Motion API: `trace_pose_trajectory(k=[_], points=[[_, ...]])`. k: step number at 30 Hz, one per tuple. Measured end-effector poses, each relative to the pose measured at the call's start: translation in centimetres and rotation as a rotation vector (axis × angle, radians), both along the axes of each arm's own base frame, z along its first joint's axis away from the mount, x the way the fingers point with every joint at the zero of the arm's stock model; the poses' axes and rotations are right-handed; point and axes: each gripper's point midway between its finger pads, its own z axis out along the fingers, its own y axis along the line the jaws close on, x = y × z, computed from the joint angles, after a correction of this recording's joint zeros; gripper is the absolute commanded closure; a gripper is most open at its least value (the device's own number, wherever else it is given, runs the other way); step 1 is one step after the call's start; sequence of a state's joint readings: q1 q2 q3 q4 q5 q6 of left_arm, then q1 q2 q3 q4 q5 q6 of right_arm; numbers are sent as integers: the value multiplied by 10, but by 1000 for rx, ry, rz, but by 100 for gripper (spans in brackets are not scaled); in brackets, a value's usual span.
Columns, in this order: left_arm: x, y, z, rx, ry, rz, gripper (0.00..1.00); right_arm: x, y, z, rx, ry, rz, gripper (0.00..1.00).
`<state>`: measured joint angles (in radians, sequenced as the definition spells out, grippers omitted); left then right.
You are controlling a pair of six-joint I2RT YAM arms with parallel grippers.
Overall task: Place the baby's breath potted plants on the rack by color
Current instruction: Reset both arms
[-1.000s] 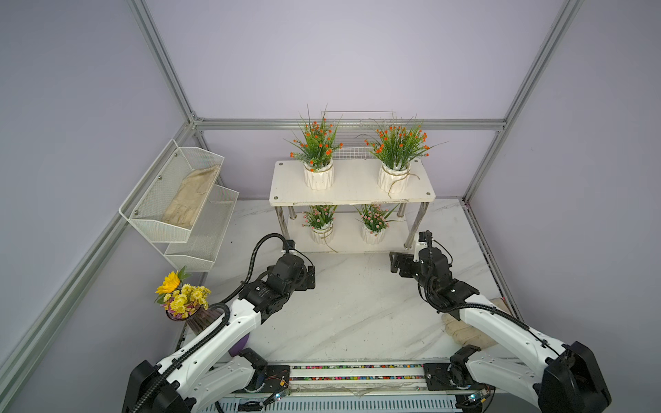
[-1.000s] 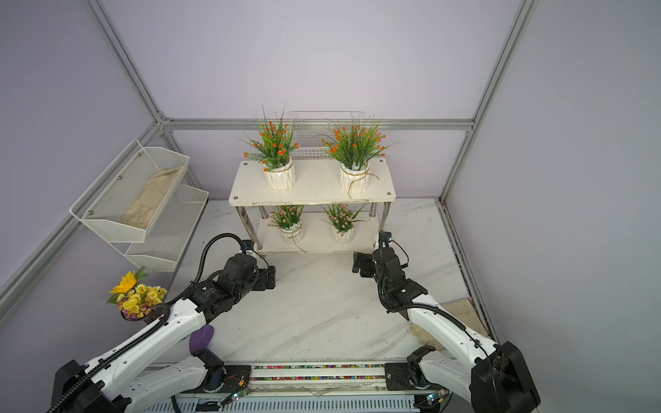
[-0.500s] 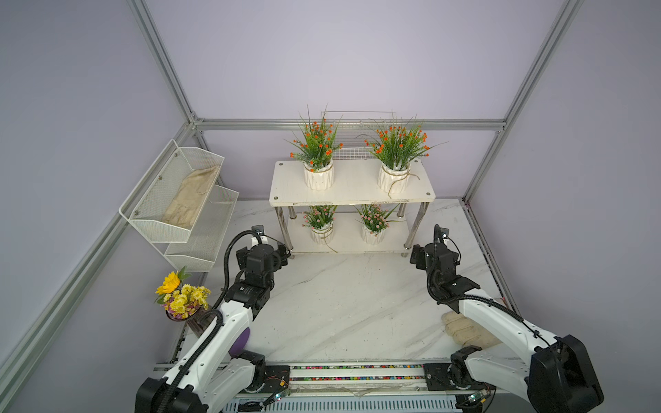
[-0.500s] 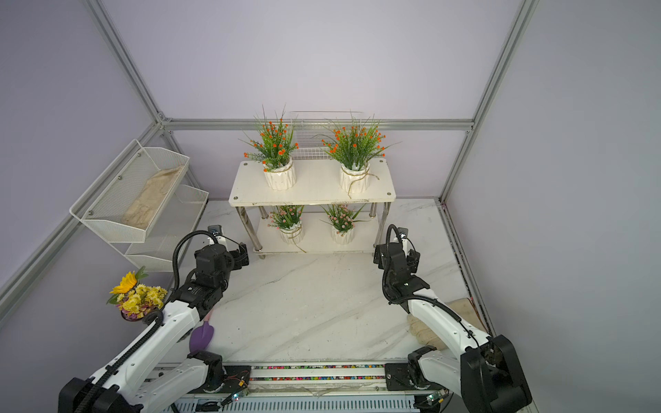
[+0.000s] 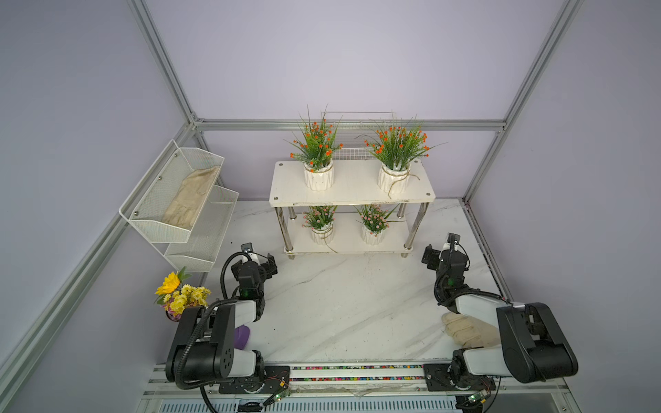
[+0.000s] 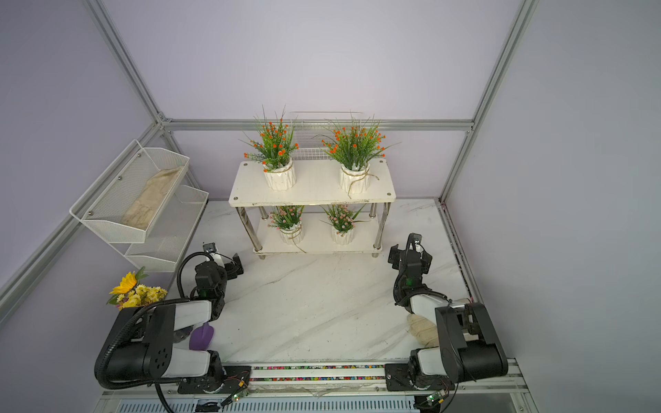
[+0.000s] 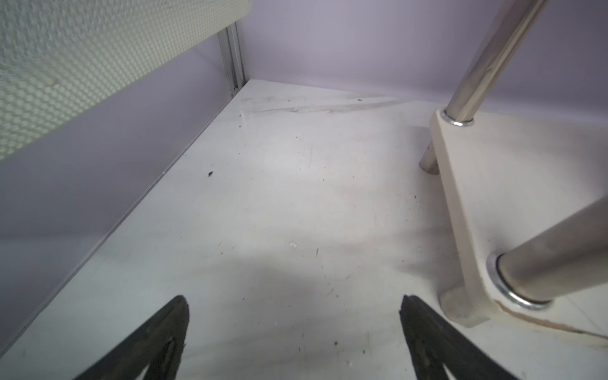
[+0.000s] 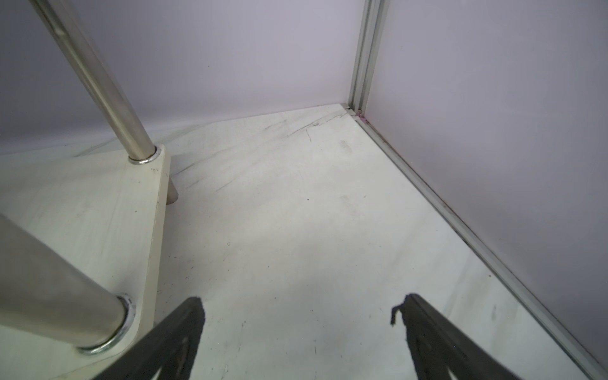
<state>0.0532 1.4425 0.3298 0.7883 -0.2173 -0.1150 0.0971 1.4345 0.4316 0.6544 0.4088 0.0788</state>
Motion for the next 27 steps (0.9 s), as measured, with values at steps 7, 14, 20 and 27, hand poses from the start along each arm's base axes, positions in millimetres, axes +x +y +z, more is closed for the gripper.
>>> trace_pose_trajectory(k=[7, 14, 20, 27], points=[[11, -16, -22, -1, 31, -103, 0, 26, 11, -36, 33, -18, 100, 3], [16, -25, -19, 12, 31, -167, 0, 33, 28, -47, 46, -36, 208, 3], [16, -27, -19, 16, 32, -178, 0, 37, 36, -43, 50, -51, 264, 3], [16, -27, -19, 16, 31, -181, 0, 37, 38, -41, 46, -57, 278, 3]])
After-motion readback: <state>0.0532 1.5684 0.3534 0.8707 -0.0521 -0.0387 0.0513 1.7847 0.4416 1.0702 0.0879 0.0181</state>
